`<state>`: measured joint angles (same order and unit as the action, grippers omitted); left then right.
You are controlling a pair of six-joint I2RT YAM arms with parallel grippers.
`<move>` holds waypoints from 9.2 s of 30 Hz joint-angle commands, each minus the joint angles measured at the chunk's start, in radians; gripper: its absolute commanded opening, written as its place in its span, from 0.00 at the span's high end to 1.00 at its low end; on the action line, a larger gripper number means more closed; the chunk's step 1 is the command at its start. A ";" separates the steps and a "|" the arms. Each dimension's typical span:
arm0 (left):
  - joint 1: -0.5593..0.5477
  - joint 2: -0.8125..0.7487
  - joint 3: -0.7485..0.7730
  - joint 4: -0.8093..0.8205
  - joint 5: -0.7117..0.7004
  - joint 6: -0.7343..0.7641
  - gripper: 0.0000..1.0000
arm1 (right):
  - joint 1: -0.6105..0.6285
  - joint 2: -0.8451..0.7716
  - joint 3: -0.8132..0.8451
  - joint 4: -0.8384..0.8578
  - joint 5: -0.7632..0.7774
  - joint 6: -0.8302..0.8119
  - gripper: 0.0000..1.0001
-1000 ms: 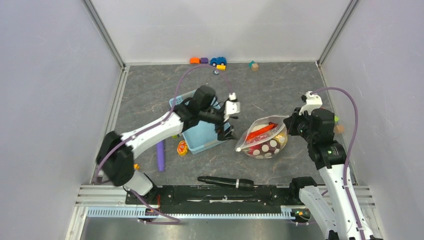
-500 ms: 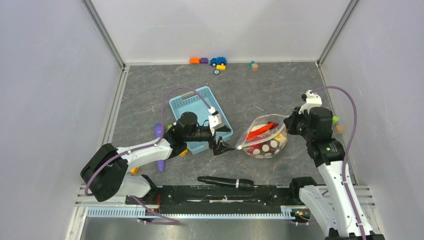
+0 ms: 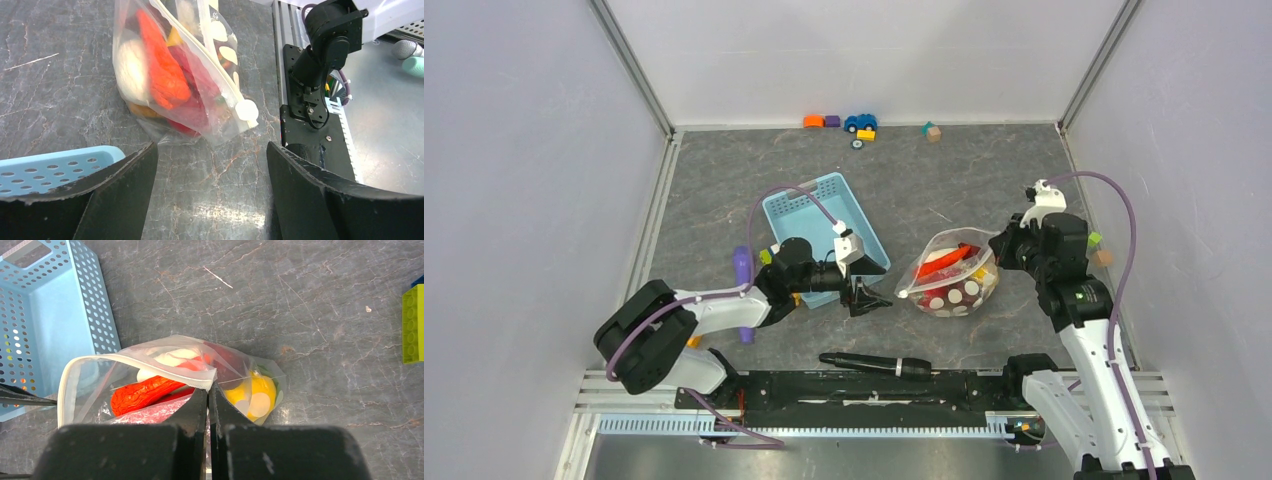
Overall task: Place the food in the zip-top bag and seal the zipper
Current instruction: Zip the zipper food storage bag at the center of the board.
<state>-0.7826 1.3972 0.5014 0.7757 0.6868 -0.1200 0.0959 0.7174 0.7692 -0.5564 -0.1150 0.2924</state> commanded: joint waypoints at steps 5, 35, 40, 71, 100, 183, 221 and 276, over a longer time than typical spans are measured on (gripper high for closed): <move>-0.035 0.071 0.023 0.104 -0.018 -0.003 0.20 | -0.003 0.012 0.021 0.019 -0.055 0.014 1.00; -0.043 0.247 0.124 0.236 0.027 -0.132 0.45 | -0.004 0.030 0.022 0.025 -0.085 0.021 1.00; -0.043 0.250 0.119 0.284 -0.006 -0.164 0.45 | -0.004 0.020 0.019 0.024 -0.081 0.020 1.00; -0.044 0.297 0.129 0.471 -0.060 -0.278 0.98 | -0.004 -0.005 -0.002 0.028 -0.095 0.005 0.98; -0.076 0.076 0.257 -0.115 -0.227 -0.433 0.98 | 0.003 -0.232 -0.181 0.678 -0.887 -0.146 0.04; -0.046 -0.144 0.098 -0.165 -0.278 -0.179 0.98 | 0.446 0.172 0.137 0.103 -0.236 -0.494 1.00; -0.038 -0.055 0.142 -0.087 -0.058 -0.079 0.21 | 0.450 0.261 0.236 0.052 -0.527 -0.541 1.00; -0.031 -0.078 0.076 -0.052 -0.320 -0.084 0.98 | 0.458 0.169 0.160 -0.101 0.055 -0.407 1.00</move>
<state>-0.8265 1.3563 0.6003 0.7277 0.4191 -0.2119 0.5632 0.9154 0.9318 -0.6289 -0.2138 -0.1337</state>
